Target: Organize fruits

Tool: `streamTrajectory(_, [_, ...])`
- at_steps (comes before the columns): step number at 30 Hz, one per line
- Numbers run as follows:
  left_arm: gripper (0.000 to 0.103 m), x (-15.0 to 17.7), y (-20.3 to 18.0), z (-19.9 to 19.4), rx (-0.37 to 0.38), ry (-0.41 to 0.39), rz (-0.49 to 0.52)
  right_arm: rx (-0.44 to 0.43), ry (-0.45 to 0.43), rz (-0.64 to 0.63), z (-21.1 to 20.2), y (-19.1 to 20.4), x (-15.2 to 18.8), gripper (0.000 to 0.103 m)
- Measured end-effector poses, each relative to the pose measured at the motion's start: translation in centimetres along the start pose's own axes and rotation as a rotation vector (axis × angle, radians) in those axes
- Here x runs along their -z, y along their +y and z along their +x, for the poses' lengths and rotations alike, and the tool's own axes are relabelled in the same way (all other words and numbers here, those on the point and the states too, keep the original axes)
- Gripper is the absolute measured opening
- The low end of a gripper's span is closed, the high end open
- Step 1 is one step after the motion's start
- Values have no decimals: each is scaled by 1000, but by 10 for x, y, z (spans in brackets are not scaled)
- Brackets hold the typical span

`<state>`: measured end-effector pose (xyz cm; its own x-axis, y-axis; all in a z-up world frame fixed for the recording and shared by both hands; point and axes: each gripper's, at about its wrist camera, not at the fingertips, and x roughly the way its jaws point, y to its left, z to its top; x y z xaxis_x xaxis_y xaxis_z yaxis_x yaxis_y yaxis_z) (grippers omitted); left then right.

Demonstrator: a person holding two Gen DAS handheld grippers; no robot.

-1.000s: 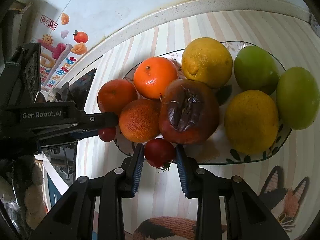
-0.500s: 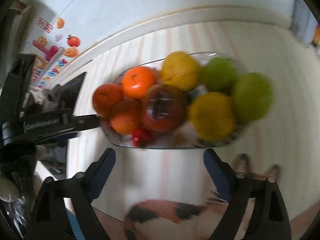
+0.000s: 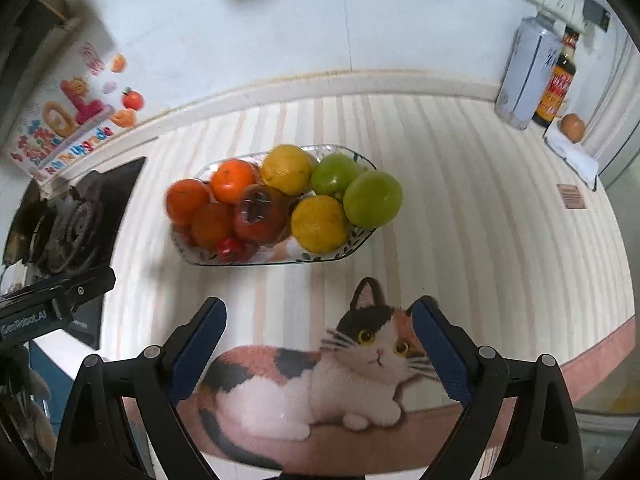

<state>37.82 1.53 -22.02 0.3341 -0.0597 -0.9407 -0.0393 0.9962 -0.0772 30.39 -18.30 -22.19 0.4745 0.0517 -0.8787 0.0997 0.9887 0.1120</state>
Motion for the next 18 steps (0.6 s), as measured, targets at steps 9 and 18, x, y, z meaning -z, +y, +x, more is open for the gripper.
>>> streamTrajectory(9, [99,47,-2,-109,-2,-194,21,-5,-136,-33,-111,18,44,96])
streamTrajectory(18, [99,124,9,-194,8,-319,64,9,-230,-22,-211,26,119,96])
